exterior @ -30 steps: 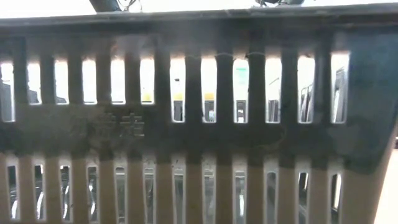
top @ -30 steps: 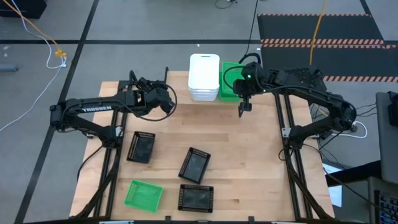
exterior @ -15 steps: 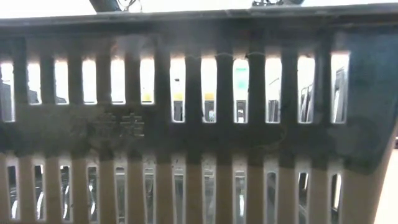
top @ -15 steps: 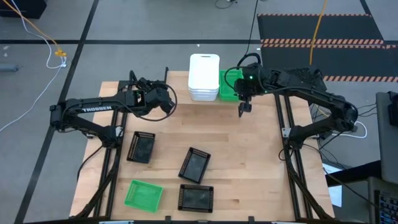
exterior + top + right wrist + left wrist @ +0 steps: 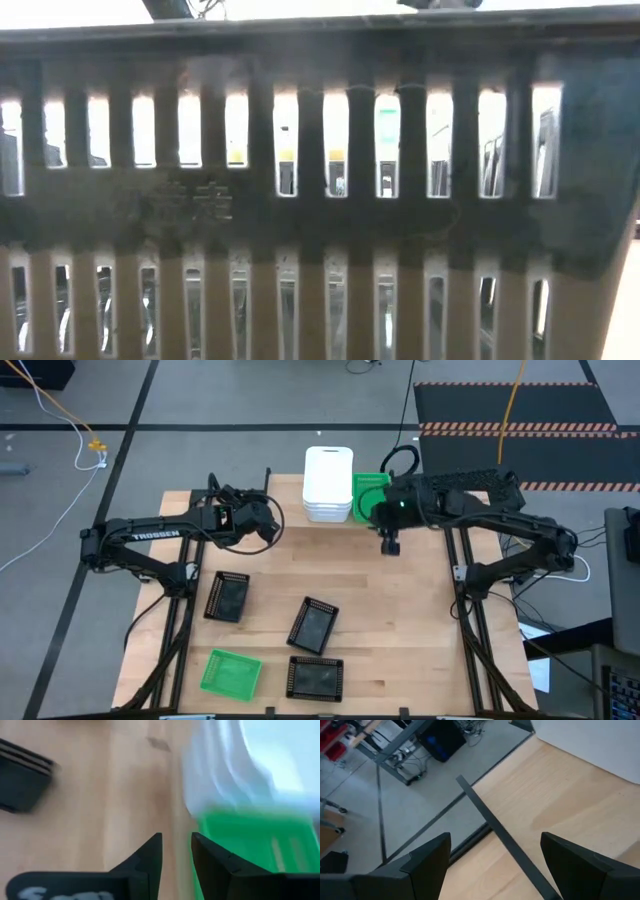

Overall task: Stack baskets on shelf by color
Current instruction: Stack the green bin on top of the other green bins on the shelf

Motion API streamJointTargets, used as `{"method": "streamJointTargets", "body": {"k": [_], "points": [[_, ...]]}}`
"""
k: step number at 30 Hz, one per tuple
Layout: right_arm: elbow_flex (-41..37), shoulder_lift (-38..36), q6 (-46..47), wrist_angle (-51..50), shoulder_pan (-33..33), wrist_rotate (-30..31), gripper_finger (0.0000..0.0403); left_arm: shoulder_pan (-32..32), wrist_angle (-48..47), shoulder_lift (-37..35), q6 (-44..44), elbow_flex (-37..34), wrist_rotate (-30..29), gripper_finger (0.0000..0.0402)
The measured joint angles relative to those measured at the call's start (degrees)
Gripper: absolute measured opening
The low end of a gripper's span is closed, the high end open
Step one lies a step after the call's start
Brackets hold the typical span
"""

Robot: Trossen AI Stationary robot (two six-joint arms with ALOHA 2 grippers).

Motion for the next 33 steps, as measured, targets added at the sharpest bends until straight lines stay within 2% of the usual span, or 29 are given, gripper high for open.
{"method": "streamJointTargets", "body": {"k": [6,10,19,23,26,31,33], "points": [[-0.29,-0.17,-0.98,5.07,7.13,-9.47,0.0096,-0.01,0.00,-0.01,-0.75,0.00,-1.01,0.0310],[-5.84,0.32,-2.18,13.31,10.23,-14.39,0.0096,-0.24,-0.03,-0.02,-1.95,0.00,-1.70,0.0310],[-28.16,0.43,-8.05,49.59,13.20,-14.97,0.0096,-2.62,-2.01,-0.02,-4.10,0.00,-3.58,0.0310],[-35.30,0.52,-4.45,69.26,13.91,-14.92,0.0096,-3.96,-4.61,-0.04,-6.46,0.00,-6.30,0.0310],[-38.68,1.56,-1.19,79.69,13.92,-15.83,0.0096,-4.93,-8.73,-0.20,-10.76,0.00,-6.43,0.0310],[-42.17,3.71,0.56,86.45,14.02,-22.17,0.0096,-9.33,-19.88,-0.14,-23.68,0.00,-2.91,0.0310],[-43.18,4.69,0.60,88.08,14.30,-22.66,0.0096,-12.47,-22.57,-0.04,-26.06,0.00,-0.12,0.0310]]}}
